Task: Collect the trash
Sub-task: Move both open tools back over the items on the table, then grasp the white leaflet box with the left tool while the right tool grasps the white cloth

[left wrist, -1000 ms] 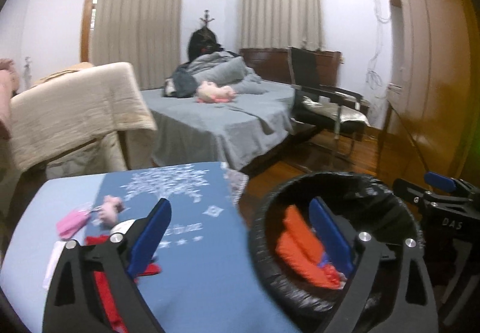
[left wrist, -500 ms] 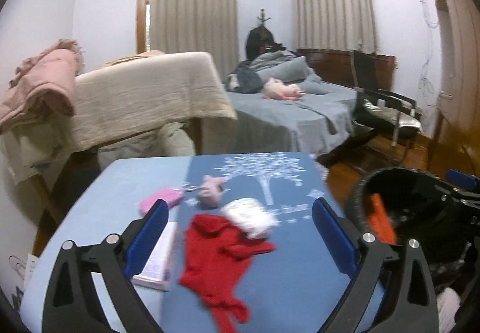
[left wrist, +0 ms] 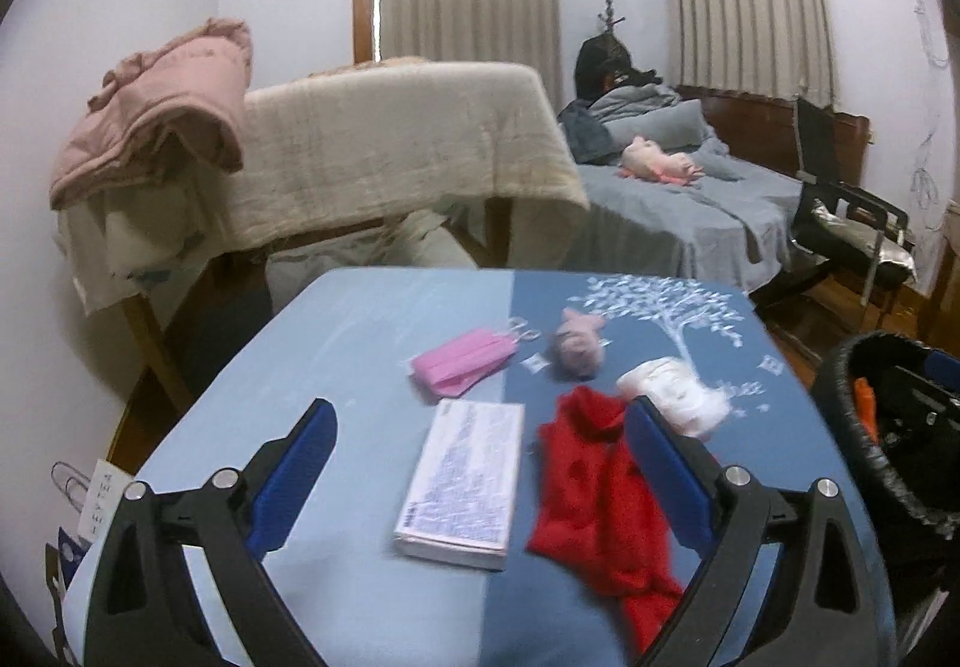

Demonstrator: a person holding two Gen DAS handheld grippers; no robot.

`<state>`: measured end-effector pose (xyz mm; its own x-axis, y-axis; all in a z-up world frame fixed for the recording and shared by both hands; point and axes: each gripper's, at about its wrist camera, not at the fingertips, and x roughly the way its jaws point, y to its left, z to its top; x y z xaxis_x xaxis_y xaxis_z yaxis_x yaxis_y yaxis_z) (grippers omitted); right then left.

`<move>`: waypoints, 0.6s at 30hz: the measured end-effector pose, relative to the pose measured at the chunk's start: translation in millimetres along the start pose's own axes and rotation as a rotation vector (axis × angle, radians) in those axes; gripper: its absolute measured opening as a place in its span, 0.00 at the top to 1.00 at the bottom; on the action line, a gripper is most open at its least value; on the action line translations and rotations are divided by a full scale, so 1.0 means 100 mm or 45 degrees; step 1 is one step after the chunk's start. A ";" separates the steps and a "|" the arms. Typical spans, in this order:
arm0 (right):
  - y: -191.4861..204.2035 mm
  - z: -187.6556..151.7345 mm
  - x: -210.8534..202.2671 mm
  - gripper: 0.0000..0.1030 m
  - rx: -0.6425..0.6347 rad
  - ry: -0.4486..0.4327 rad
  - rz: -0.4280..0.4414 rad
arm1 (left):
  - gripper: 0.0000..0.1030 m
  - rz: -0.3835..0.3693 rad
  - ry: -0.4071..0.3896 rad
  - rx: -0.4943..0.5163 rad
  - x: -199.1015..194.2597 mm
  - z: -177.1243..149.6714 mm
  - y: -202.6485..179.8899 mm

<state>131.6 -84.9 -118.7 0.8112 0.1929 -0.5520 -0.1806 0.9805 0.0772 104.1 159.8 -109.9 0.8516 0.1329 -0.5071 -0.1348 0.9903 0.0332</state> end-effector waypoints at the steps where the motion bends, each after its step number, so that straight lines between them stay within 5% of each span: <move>1: 0.04 -0.01 0.04 0.05 -0.005 0.007 0.006 | 0.08 0.010 0.014 -0.007 0.04 -0.02 0.04; 18: 0.23 -0.08 0.51 0.05 -0.033 0.094 0.050 | 0.13 0.006 0.218 -0.039 0.64 -0.26 0.17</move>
<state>164.3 -52.5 -151.8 0.7603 0.2272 -0.6085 -0.2269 0.9707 0.0789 142.9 184.2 -163.8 0.7527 0.1264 -0.6461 -0.1564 0.9876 0.0111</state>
